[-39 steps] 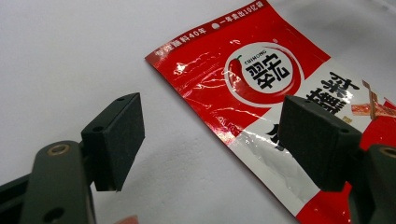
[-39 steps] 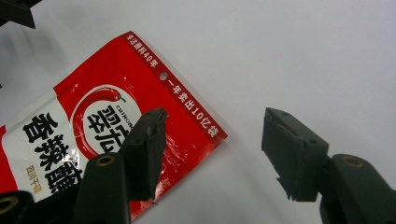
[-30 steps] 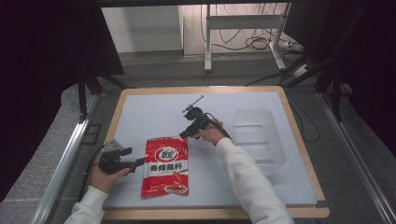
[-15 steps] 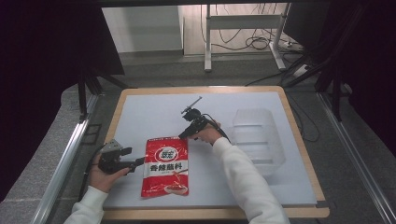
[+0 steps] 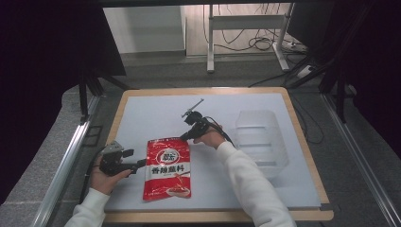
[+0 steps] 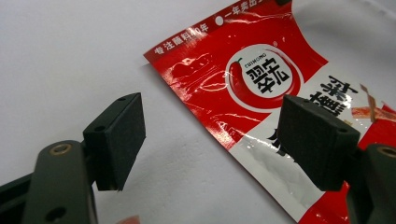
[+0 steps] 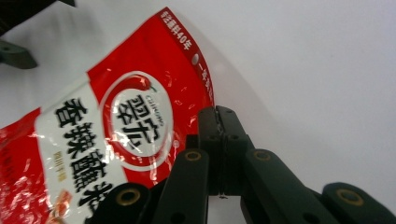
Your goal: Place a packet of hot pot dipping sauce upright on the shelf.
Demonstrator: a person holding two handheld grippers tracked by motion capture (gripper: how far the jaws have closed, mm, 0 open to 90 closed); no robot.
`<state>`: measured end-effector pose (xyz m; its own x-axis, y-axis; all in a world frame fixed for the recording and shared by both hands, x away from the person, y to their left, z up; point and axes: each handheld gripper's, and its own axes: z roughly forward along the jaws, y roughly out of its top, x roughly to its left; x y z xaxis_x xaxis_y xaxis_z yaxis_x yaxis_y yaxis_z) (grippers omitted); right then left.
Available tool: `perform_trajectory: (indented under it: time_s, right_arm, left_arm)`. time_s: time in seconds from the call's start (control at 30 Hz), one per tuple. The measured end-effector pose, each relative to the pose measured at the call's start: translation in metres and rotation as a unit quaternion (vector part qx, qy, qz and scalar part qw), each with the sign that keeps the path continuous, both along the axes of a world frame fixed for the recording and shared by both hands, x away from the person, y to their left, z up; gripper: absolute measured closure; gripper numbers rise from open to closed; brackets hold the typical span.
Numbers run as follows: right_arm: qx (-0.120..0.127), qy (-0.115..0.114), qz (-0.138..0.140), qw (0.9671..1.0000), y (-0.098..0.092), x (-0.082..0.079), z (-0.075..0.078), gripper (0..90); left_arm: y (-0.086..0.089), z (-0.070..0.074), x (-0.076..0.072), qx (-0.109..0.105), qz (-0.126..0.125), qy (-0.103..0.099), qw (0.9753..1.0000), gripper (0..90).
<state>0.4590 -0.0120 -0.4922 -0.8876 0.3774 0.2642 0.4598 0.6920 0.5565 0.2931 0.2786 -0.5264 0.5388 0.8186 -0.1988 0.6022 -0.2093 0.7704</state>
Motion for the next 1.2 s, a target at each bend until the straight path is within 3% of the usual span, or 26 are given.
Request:
perform_trajectory:
  time_s: [0.33,0.6,1.0,1.2]
  right_arm:
    - [0.028,-0.033,0.037,0.9984,-0.004,-0.023,0.019,88.9]
    - [0.027,-0.047,0.053,0.9971,-0.007,-0.036,0.024,88.9]
    - [0.026,-0.056,0.062,0.9961,-0.008,-0.039,0.023,88.9]
    - [0.026,-0.058,0.065,0.9958,-0.009,-0.041,0.023,88.8]
  left_arm:
    - [0.003,-0.003,0.005,-0.005,0.007,0.008,0.9999,24.3]
    - [0.003,-0.005,0.025,-0.018,-0.003,0.003,0.9998,27.6]
    - [-0.011,-0.008,0.056,-0.017,-0.070,0.006,0.9974,34.1]
    - [-0.018,-0.009,0.061,-0.008,-0.096,0.005,0.9953,54.3]
